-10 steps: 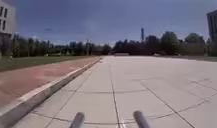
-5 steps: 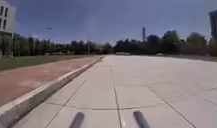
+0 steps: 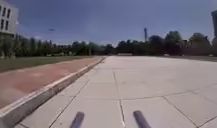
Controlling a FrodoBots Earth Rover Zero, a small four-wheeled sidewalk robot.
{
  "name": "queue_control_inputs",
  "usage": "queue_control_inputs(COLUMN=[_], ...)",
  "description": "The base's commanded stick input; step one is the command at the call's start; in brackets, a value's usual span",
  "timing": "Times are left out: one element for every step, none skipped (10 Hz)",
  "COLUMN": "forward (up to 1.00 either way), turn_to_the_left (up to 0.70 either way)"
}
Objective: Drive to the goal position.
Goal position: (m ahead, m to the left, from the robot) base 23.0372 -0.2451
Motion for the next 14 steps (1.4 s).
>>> queue_control_inputs(forward=[1.0, 1.0, 1.0, 1.0, 1.0, 1.0, 1.0, 1.0, 1.0, 1.0, 1.0, 1.0, 1.0, 1.0], turn_to_the_left=[-0.24, 0.0, 0.0, 0.0, 0.0, 0.0, 0.0, 0.0, 0.0, -0.13, -0.27, -0.16, -0.02, 0.0])
